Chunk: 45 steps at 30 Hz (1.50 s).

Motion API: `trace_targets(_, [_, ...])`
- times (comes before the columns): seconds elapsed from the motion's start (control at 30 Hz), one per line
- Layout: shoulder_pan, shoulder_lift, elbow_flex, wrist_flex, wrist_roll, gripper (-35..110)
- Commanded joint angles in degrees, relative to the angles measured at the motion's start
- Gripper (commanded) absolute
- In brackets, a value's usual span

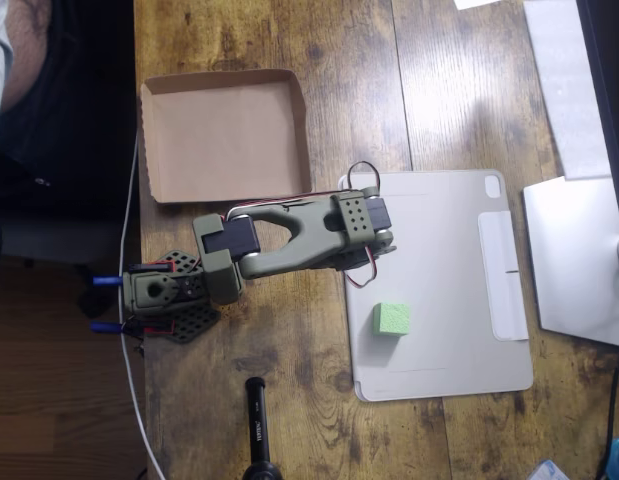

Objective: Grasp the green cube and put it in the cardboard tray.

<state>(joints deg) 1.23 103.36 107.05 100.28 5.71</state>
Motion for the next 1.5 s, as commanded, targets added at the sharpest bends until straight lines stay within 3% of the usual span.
trace_targets(0.0, [0.44, -0.70, -0.70, 0.44, 2.72, 7])
trace_targets(1.03, [1.85, 0.97, -1.05, 0.97, 2.46, 7])
trace_targets(1.2, [0.35, -0.44, -2.02, 1.76, 2.29, 29])
trace_targets(1.47, [0.44, 1.14, -3.34, 2.37, 2.20, 30])
